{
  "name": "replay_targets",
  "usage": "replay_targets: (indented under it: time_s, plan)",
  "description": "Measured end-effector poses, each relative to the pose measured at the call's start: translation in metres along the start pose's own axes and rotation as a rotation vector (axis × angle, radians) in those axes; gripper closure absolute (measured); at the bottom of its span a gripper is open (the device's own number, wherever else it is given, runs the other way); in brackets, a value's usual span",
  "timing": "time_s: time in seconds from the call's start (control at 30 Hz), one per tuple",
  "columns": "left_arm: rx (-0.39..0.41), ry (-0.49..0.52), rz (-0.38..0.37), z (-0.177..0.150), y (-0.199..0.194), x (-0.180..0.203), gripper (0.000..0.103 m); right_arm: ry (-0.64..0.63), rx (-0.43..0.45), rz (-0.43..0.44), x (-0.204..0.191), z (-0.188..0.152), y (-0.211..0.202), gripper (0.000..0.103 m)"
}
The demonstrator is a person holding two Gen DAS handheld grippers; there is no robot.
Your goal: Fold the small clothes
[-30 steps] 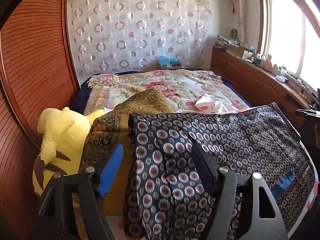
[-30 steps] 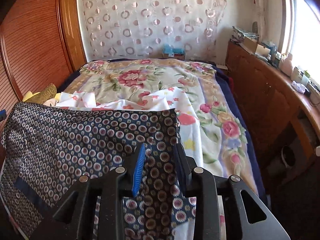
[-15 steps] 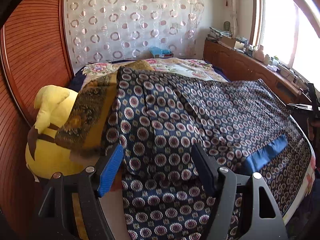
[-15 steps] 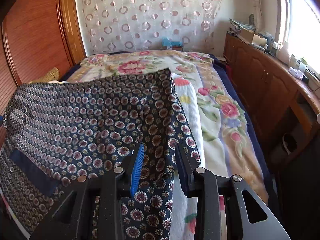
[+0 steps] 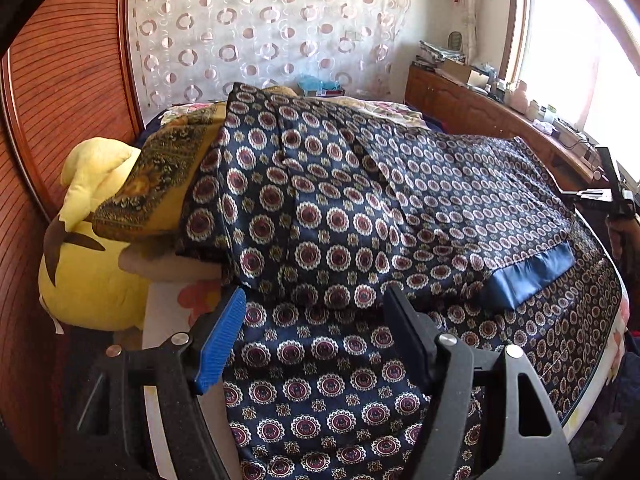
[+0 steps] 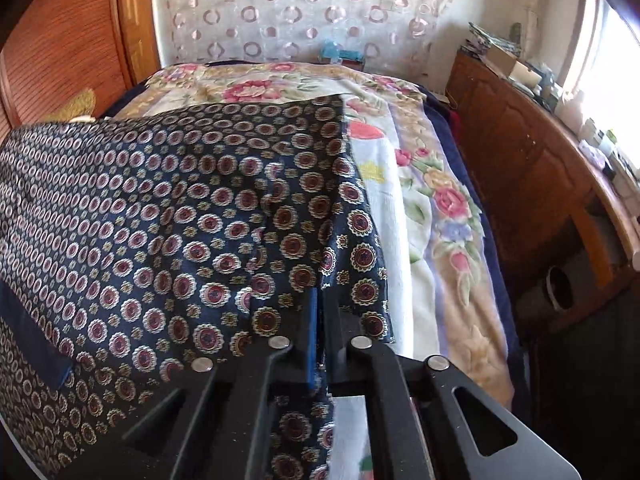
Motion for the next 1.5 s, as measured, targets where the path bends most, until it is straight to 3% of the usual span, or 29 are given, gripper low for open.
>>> replay_targets:
  time_s: [0.1, 0.33, 0.47, 0.7, 0.9, 1.1, 1.13, 1.2, 1.5]
  plan:
    - [-0.023, 0.011, 0.016, -0.006, 0.007, 0.001, 0.031, -0.008, 0.050, 0.055, -0.012, 0.006, -0.017, 0.102]
    - [-0.062, 0.049, 0.036, -0.014, 0.018, 0.006, 0.031, 0.112, 0.274, 0.282, -0.014, 0.035, -0.099, 0.102]
    - [-0.076, 0.056, 0.026, -0.016, 0.020, 0.008, 0.031, 0.175, 0.334, 0.272, 0.002, 0.034, -0.120, 0.102]
    - [-0.076, 0.045, 0.017, -0.014, 0.019, 0.004, 0.031, 0.224, 0.219, 0.188, 0.018, -0.009, -0.093, 0.102]
    - [-0.010, 0.016, -0.003, -0.002, 0.000, -0.001, 0.033, 0.232, 0.136, 0.145, 0.016, -0.035, -0.058, 0.102]
    - [0.089, -0.006, -0.001, 0.017, -0.030, -0.009, 0.040, 0.203, 0.130, 0.131, 0.006, -0.025, -0.045, 0.102]
    - [0.100, -0.008, 0.011, 0.021, -0.032, -0.013, 0.046, 0.199, 0.128, 0.126, 0.008, -0.022, -0.037, 0.102]
    - [0.100, -0.013, 0.025, 0.026, -0.032, -0.020, 0.051, 0.195, 0.124, 0.121, 0.006, -0.023, -0.038, 0.102]
    - [0.098, -0.039, 0.094, 0.039, -0.018, -0.042, 0.052, 0.189, 0.121, 0.116, 0.015, -0.025, -0.039, 0.102]
Point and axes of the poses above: each gripper's, at about its wrist camera, not at the fingertips, and y roughly the way its jaws point, x to its right, z to its top, the point moved 4 cm from there along y, roughly the way its jaws point, and after that the axes turned 4 degrees about z, right-handed, at the moved point
